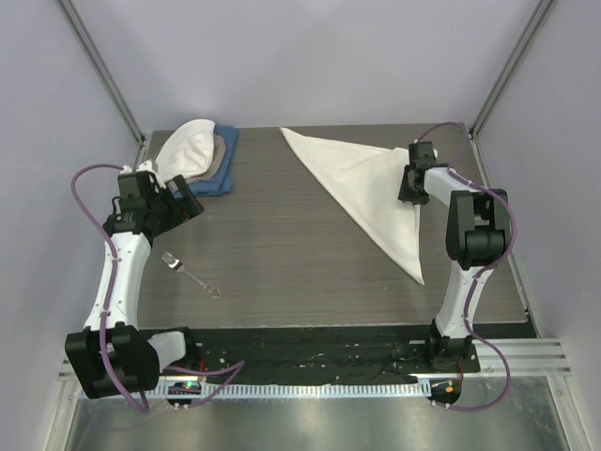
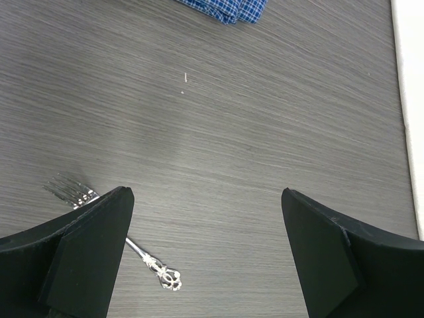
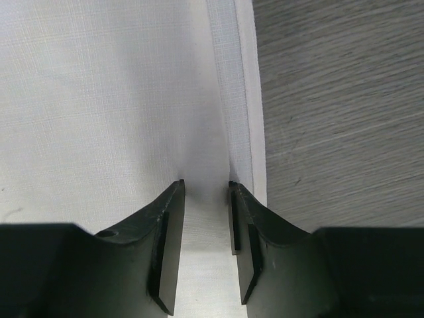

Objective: Fold the napkin, place the utensils inside, and roll it up
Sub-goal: Fold the napkin

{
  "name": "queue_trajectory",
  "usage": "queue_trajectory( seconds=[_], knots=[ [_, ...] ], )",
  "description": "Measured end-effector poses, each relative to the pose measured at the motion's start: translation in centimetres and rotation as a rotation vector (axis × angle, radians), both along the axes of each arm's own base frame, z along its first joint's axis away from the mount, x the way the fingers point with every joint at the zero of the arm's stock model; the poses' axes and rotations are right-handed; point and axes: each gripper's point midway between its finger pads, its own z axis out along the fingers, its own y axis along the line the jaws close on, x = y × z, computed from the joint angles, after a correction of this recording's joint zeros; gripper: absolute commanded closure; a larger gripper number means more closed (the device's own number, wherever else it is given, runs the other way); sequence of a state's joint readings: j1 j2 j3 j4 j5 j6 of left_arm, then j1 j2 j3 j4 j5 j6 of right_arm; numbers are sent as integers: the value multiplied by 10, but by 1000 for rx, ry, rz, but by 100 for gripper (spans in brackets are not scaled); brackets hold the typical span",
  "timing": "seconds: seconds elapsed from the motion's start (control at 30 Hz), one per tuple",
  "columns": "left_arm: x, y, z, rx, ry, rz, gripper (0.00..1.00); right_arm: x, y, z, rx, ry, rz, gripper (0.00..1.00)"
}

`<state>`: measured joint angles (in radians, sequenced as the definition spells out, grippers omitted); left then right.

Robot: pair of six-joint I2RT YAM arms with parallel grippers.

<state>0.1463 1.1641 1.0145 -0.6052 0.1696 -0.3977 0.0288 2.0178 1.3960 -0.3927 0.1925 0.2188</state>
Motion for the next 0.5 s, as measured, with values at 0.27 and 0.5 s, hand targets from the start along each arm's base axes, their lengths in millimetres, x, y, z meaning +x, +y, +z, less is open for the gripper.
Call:
queue_trajectory(
  seconds=[0.27,0.5],
  knots=[
    [1,-1,1,-12,-3,3,0,-1,-2,0,5,2,-7,77],
    [1,-2,1,-15,-3,3,0,-4,-5,1,-2,5,-15,78]
  ],
)
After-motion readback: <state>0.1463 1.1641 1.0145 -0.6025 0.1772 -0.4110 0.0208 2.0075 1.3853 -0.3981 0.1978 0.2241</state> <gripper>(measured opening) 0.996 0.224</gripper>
